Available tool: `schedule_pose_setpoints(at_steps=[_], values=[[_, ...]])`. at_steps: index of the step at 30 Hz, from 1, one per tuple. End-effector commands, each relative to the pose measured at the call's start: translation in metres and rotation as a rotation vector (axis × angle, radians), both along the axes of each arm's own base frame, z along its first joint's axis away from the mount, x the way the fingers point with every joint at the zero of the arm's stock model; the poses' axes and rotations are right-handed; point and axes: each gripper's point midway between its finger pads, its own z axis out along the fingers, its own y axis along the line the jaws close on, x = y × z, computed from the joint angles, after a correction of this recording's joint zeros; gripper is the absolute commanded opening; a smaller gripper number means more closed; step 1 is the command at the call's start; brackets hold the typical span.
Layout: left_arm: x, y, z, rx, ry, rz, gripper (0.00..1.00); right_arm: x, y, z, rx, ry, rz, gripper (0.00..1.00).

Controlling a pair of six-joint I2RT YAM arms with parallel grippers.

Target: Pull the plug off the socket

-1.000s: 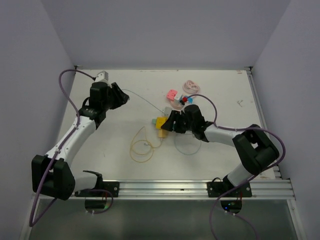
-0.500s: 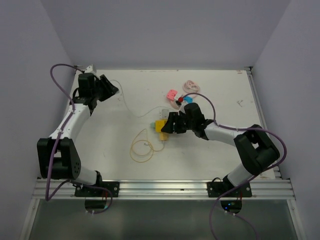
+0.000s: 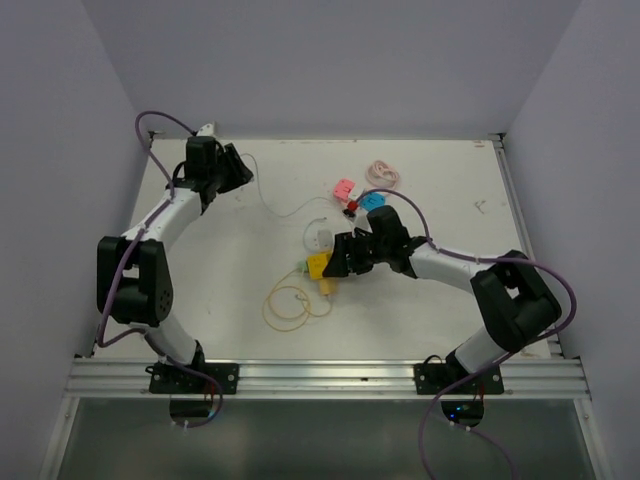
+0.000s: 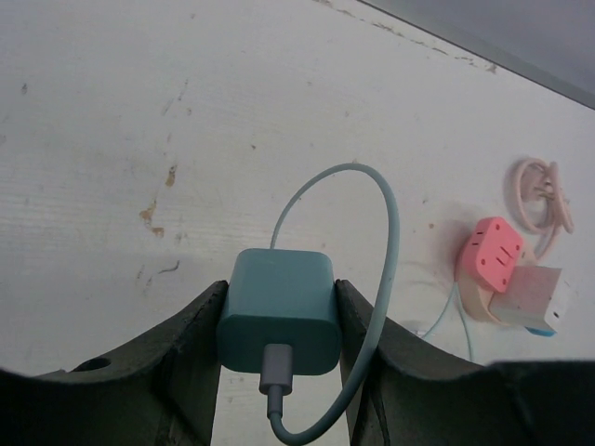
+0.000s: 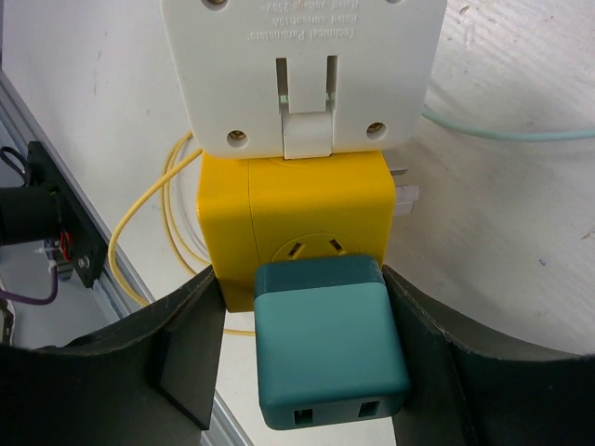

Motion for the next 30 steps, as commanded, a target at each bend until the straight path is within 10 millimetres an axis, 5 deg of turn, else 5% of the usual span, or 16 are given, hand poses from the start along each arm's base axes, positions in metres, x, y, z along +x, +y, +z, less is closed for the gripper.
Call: schedule_pose_setpoints(at_steps=[1,6,12,21,30], values=[[0.02,0.028,-0.002,0.104,-0.016,0.093,0.08,-0.009,0.001,0.019,0.029,-0.025,0.035,0.0],[0.016,0.057,-0.057,0.145,0.121,0.176,0.11,-0.003,-0.007,0.029,0.021,-0.073,-0.024,0.0],[0.007,0.06,-0.092,0.162,0.215,0.175,0.2,-0.001,-0.013,0.035,0.021,-0.096,-0.077,0.0],[-0.007,0.057,-0.11,0.155,0.255,0.152,0.48,-0.002,-0.016,0.035,0.029,-0.091,-0.101,0.0],[-0.032,0.049,-0.097,0.119,0.258,0.117,0.84,-0.003,-0.019,0.032,0.004,-0.105,-0.078,0.0]])
